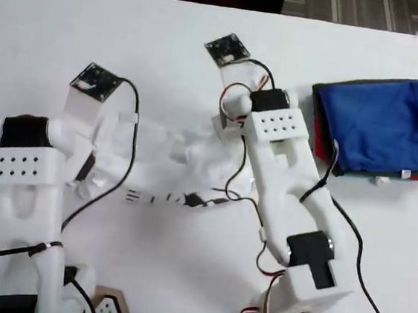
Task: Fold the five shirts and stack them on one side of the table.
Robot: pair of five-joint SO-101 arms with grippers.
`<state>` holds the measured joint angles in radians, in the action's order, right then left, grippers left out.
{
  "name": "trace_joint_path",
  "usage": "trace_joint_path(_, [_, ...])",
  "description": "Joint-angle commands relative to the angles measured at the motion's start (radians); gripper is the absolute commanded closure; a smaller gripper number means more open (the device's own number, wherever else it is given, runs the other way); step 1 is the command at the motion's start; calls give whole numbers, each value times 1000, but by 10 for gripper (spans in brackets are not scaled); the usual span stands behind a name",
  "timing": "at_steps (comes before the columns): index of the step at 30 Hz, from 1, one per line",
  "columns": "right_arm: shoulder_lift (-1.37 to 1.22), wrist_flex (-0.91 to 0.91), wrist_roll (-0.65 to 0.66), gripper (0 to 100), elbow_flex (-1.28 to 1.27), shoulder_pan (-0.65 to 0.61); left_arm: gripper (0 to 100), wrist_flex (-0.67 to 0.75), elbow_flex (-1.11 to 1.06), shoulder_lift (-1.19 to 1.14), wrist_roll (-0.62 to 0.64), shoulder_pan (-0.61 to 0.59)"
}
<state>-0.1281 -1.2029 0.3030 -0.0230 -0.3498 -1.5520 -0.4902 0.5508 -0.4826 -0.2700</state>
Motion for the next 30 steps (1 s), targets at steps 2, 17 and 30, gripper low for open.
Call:
trace_joint_path(2, [-7, 18, 0, 872, 0, 5, 973, -6, 39, 20, 8, 0])
trace_joint_path(17, [303, -16, 0, 979, -6, 12, 973, -3, 39, 20, 6, 0])
trace_joint_path(30, [208, 84, 0, 955, -180, 12, 973, -3, 39, 20, 6, 5])
